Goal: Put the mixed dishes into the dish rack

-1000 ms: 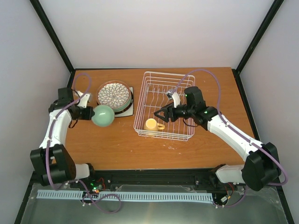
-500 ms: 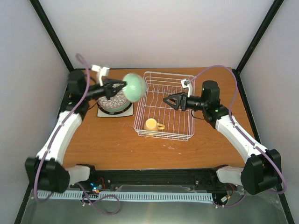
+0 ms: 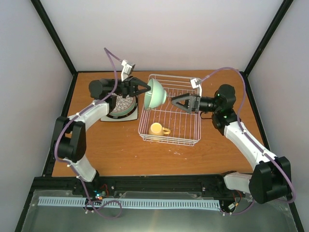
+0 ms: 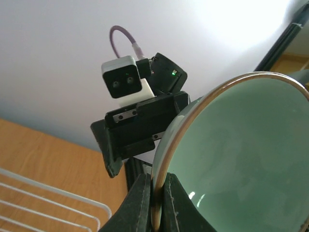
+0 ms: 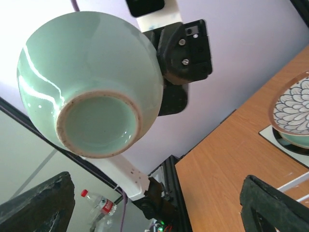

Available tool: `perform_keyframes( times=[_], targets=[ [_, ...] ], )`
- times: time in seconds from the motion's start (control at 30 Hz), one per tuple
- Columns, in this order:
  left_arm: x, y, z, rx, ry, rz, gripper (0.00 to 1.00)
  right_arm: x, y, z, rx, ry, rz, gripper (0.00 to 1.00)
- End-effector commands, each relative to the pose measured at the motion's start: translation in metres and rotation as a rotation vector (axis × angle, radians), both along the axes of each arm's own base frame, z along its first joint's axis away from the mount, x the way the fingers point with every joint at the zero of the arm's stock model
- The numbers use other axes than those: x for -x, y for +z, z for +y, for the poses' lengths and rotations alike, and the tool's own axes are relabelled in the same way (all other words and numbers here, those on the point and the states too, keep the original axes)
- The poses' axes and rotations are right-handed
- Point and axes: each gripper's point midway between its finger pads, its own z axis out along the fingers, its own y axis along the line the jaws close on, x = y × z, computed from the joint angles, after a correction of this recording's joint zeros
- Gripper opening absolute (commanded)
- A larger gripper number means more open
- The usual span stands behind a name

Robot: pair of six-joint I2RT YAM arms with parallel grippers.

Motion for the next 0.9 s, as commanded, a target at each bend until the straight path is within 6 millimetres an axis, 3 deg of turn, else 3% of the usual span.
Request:
perform_keyframes(
  times=[0.0,0.17,0.47,0.6,0.87],
  targets=[
    [0.036,0.030,-0.007,0.099,-0.108,-0.154,0.01,0.014,0.017,-0.002,-0.066,0.066,0.011,0.92],
    [0.041,0.030,-0.024,0.101,-0.157,-0.185,0.01,0.018,0.031,-0.002,-0.131,0.114,0.007,0.92],
    [0.035,0.029,-0.027,0.119,-0.152,-0.158,0.01,0.019,0.043,-0.005,-0.260,0.199,0.074,0.87],
    [0.029,0.028,-0.029,0.121,-0.144,-0.149,0.01,0.016,0.039,-0.003,-0.253,0.205,0.082,0.85],
    [0.017,0.025,-0.033,0.121,-0.141,-0.142,0.01,0.027,0.049,-0.005,-0.245,0.224,0.066,0.85]
  ],
)
